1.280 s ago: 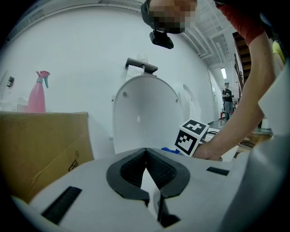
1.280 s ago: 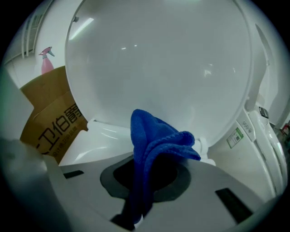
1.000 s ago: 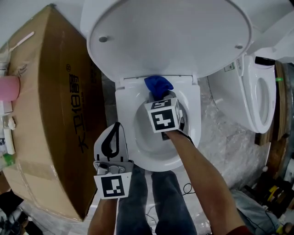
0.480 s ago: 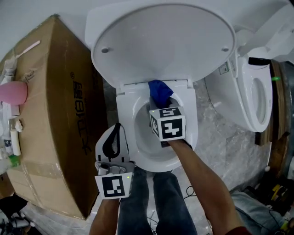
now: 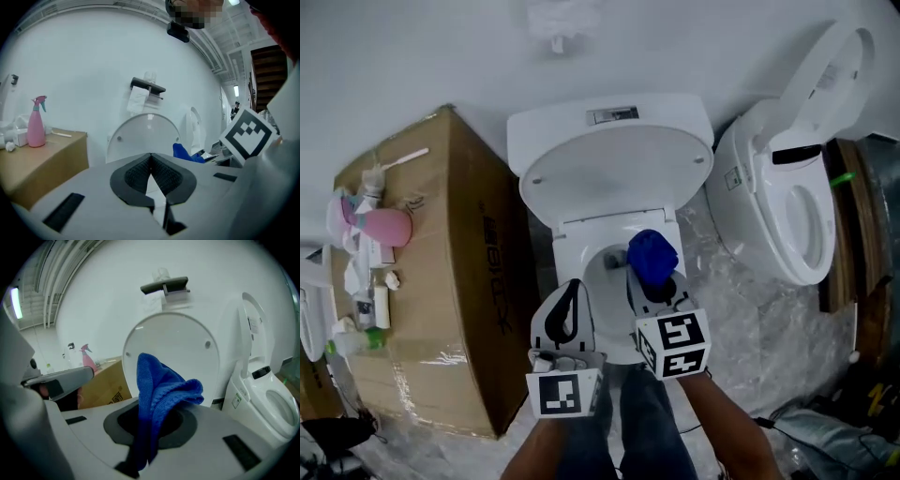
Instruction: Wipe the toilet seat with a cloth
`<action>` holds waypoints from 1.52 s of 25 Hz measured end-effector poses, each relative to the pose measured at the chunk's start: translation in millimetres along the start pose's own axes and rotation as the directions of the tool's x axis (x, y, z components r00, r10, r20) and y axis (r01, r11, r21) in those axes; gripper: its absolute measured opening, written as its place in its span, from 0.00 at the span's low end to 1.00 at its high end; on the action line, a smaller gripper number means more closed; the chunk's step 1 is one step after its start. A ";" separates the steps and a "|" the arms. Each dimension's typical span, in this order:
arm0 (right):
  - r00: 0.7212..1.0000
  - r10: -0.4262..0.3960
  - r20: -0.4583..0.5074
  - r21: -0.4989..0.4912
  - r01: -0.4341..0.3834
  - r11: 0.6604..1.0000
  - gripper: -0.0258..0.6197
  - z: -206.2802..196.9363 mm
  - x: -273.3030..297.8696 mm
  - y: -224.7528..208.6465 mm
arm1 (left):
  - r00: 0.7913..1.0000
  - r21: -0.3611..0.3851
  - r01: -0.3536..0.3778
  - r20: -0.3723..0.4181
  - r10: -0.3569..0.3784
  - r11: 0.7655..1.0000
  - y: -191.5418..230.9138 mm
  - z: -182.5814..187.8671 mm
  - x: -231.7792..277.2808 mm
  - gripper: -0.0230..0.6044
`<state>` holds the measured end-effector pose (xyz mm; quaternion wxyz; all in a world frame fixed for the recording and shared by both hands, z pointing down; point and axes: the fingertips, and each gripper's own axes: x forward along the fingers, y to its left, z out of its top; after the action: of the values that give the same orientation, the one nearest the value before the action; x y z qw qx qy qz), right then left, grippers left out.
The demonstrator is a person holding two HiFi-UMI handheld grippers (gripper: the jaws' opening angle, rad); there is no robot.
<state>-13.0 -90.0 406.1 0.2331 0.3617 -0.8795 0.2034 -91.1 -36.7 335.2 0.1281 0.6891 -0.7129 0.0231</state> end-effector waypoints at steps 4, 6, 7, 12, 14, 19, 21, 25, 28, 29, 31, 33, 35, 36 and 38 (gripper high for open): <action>0.995 0.008 0.098 -0.030 -0.005 1.000 0.14 58.6 -69.9 18.6 | 1.000 0.026 0.018 0.025 -0.018 0.999 -18.6 65.3 -19.8 0.06; 0.988 0.003 0.152 -0.063 0.007 0.998 0.14 92.8 -106.9 21.9 | 0.999 0.018 0.008 0.047 -0.009 1.000 -28.3 100.7 -27.6 0.06; 0.984 0.000 0.177 -0.076 0.014 0.997 0.14 108.7 -126.7 24.1 | 0.998 0.017 0.010 0.055 -0.011 1.000 -34.4 117.1 -33.8 0.06; 0.956 -0.023 0.292 -0.087 0.051 0.995 0.14 179.4 -218.0 37.6 | 0.996 0.053 0.026 0.081 -0.031 0.998 -59.3 194.1 -67.0 0.06; 0.944 -0.025 0.329 -0.089 0.058 0.994 0.14 204.7 -246.8 42.1 | 0.995 0.069 0.029 0.088 -0.035 0.997 -68.4 221.9 -76.8 0.06; 0.905 -0.016 0.426 -0.118 0.073 0.990 0.14 247.4 -309.4 57.5 | 0.990 0.130 0.053 0.121 -0.069 0.990 -88.6 274.7 -108.3 0.06; 0.892 -0.011 0.451 -0.146 0.086 0.986 0.14 258.9 -331.5 63.2 | 0.985 0.130 0.055 0.158 -0.075 0.990 -95.8 294.5 -118.7 0.06; 0.859 0.016 0.513 -0.151 0.072 0.986 0.14 280.6 -369.7 80.2 | 0.975 0.126 0.051 0.207 -0.077 0.991 -103.0 324.7 -133.9 0.06; 0.843 0.016 0.538 -0.146 0.074 0.987 0.14 289.0 -384.1 89.3 | 0.969 0.123 0.053 0.234 -0.080 0.991 -108.7 339.0 -141.5 0.06; 0.840 0.016 0.542 -0.140 0.071 0.988 0.14 289.1 -386.4 92.1 | 0.967 0.129 0.053 0.241 -0.083 0.990 -110.7 341.9 -145.4 0.06; 0.837 0.015 0.547 -0.134 0.070 0.988 0.14 287.0 -389.0 95.7 | 0.964 0.153 0.059 0.248 -0.096 0.986 -116.0 344.3 -154.0 0.06; 0.838 0.007 0.546 -0.136 0.081 0.987 0.14 284.5 -389.8 95.3 | 0.963 0.170 0.071 0.245 -0.112 0.983 -122.6 343.1 -160.3 0.06; 0.841 -0.004 0.540 -0.135 0.091 0.987 0.14 283.5 -389.9 93.1 | 0.965 0.160 0.084 0.232 -0.120 0.984 -126.3 339.6 -163.0 0.06; 0.843 -0.007 0.538 -0.134 0.094 0.987 0.14 283.7 -389.6 92.4 | 0.968 0.147 0.088 0.222 -0.119 0.985 -125.9 337.6 -163.3 0.06; 0.844 -0.009 0.537 -0.138 0.099 0.986 0.14 285.3 -388.6 92.1 | 0.971 0.137 0.086 0.209 -0.114 0.987 -122.1 334.9 -162.5 0.06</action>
<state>89.4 30.6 -58.5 0.0132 0.4088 -0.9124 0.0169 -18.1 45.9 -40.8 0.0068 0.7294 -0.6839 -0.0135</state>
